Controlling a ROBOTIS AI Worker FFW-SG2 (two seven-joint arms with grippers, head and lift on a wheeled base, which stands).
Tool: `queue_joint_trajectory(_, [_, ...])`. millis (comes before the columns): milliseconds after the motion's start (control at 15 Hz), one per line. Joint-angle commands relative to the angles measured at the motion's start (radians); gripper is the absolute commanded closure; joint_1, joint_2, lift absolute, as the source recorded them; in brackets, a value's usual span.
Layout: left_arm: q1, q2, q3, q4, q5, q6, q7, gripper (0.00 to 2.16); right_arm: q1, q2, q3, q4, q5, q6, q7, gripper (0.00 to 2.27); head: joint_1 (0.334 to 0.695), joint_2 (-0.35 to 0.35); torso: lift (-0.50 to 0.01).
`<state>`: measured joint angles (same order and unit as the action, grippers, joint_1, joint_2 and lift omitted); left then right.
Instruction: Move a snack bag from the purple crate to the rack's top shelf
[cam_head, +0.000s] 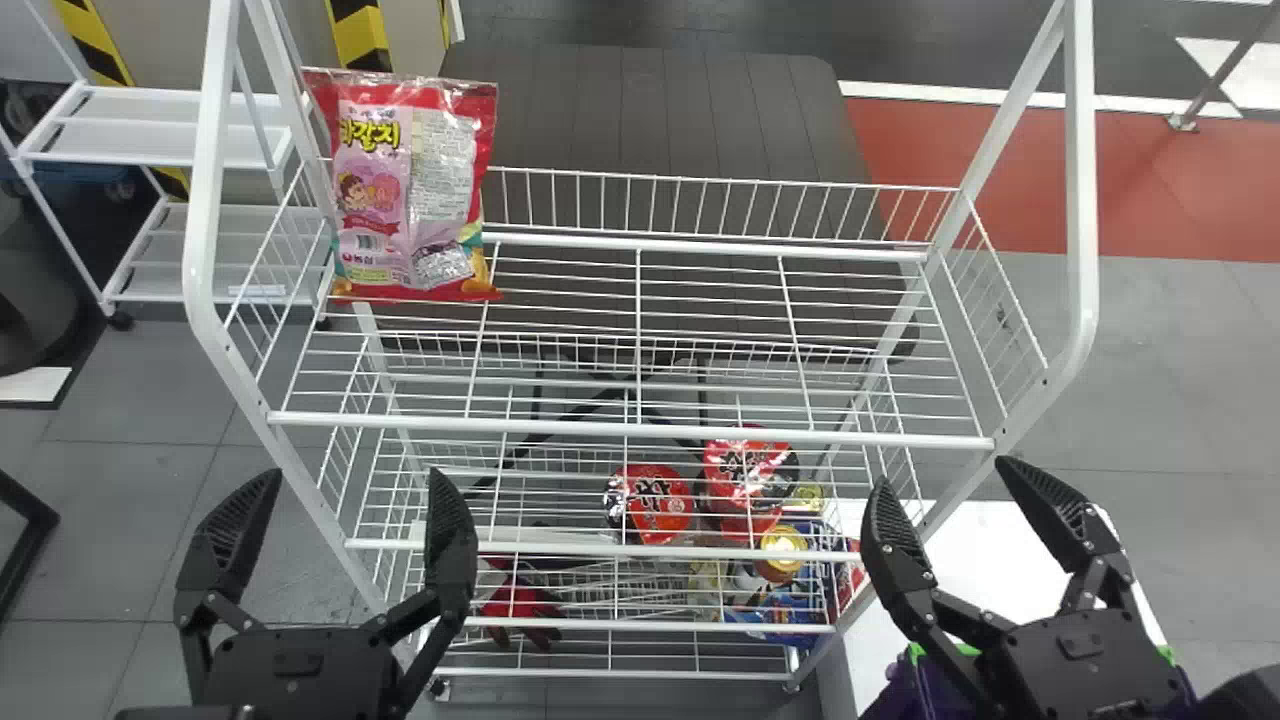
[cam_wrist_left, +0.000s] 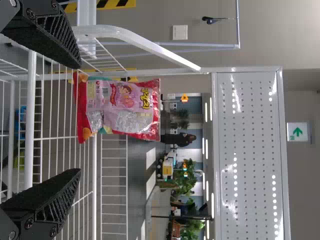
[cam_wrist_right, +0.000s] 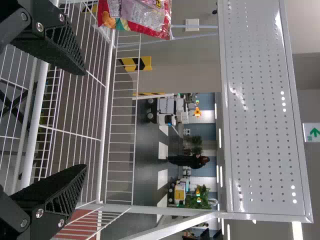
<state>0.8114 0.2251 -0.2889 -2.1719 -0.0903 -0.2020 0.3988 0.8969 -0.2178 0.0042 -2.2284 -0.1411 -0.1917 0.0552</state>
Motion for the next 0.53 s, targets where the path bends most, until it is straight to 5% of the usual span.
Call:
queue_joint_trajectory(0, [-0.005, -0.001, -0.001, 0.004, 0.003, 0.002, 0.0, 0.07, 0.0, 0.0, -0.003, 0.003, 0.0, -0.002, 0.0, 0.17, 0.695, -0.08, -0.001])
queue_joint_trajectory(467, [-0.005, -0.001, -0.001, 0.006, 0.004, 0.002, 0.002, 0.07, -0.001, 0.0, -0.003, 0.013, -0.002, -0.024, 0.0, 0.17, 0.695, -0.085, -0.001])
